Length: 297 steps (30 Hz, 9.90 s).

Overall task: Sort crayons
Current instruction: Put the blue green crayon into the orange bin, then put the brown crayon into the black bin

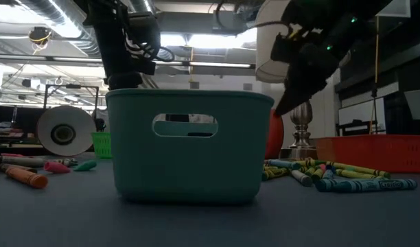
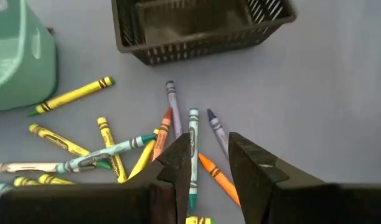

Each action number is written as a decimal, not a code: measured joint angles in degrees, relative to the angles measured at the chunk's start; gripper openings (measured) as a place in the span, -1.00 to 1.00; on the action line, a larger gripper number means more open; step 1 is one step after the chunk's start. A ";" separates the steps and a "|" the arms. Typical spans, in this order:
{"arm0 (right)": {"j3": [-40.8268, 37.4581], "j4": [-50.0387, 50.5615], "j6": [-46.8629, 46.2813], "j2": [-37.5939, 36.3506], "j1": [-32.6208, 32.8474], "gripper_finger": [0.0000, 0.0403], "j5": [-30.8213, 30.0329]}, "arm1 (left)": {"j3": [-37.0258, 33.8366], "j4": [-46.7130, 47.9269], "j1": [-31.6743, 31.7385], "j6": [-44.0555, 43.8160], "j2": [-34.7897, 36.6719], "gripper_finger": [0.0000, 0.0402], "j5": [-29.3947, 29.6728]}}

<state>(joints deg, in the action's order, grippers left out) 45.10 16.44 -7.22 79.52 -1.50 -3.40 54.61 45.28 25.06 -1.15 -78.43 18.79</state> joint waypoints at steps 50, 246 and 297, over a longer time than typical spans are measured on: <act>0.17 -7.89 -1.25 17.98 -0.02 -0.47 0.82 | 0.00 0.11 -0.02 -3.19 0.00 -0.52 0.00; -2.93 38.93 12.04 -13.96 -16.90 -0.29 -16.24 | 0.00 -0.85 -53.48 -15.19 -18.11 -0.52 -12.50; -2.93 38.54 12.07 -13.96 -16.90 -0.29 -16.26 | -5.64 -7.43 -53.62 -14.70 -16.81 -0.52 -14.01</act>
<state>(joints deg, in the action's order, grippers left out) 42.17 54.98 4.84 65.56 -18.39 -19.66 48.97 37.85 -28.56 -15.85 -95.24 4.78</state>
